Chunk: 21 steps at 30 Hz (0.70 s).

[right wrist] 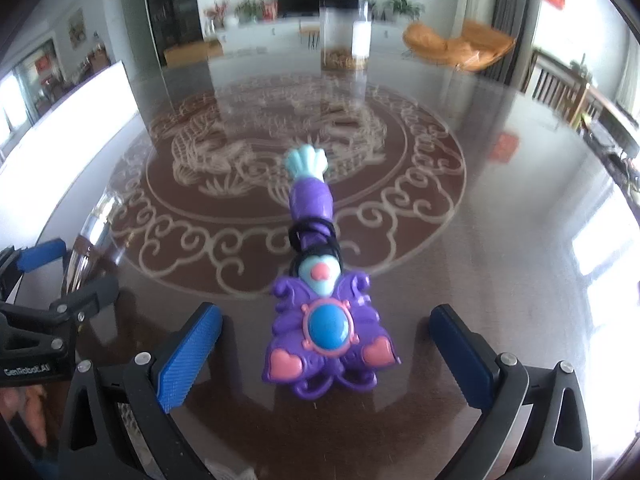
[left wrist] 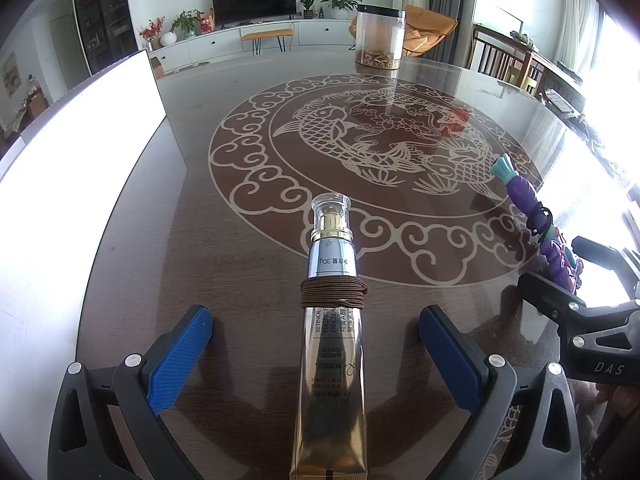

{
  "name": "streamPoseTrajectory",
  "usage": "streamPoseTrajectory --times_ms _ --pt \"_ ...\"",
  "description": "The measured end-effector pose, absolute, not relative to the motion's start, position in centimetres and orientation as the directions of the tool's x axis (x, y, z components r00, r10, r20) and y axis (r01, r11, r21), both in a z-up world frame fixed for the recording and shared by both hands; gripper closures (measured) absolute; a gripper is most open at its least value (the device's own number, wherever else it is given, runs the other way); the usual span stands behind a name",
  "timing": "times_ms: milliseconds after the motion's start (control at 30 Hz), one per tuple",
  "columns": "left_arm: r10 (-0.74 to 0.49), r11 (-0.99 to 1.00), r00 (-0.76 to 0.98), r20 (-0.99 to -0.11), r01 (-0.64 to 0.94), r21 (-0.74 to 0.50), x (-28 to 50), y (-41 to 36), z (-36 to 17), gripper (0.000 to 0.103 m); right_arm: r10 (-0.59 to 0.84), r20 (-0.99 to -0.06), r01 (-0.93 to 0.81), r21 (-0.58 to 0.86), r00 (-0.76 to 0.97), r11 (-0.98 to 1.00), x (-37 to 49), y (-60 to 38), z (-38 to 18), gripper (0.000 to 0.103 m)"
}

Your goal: Organize objects

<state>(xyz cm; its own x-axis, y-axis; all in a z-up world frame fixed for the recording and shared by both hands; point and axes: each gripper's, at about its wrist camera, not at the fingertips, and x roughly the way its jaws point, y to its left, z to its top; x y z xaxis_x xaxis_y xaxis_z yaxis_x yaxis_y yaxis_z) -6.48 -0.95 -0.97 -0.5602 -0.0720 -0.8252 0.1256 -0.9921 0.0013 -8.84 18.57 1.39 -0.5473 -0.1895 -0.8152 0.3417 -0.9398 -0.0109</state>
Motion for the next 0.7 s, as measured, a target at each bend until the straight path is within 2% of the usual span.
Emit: streamPoseTrajectory --times_ms 700 --pt "-0.072 -0.992 -0.56 -0.825 0.125 0.002 -6.48 -0.99 -0.95 0.0 -0.196 -0.815 0.35 -0.01 -0.545 -0.937 -8.85 18.62 1.34 0.0"
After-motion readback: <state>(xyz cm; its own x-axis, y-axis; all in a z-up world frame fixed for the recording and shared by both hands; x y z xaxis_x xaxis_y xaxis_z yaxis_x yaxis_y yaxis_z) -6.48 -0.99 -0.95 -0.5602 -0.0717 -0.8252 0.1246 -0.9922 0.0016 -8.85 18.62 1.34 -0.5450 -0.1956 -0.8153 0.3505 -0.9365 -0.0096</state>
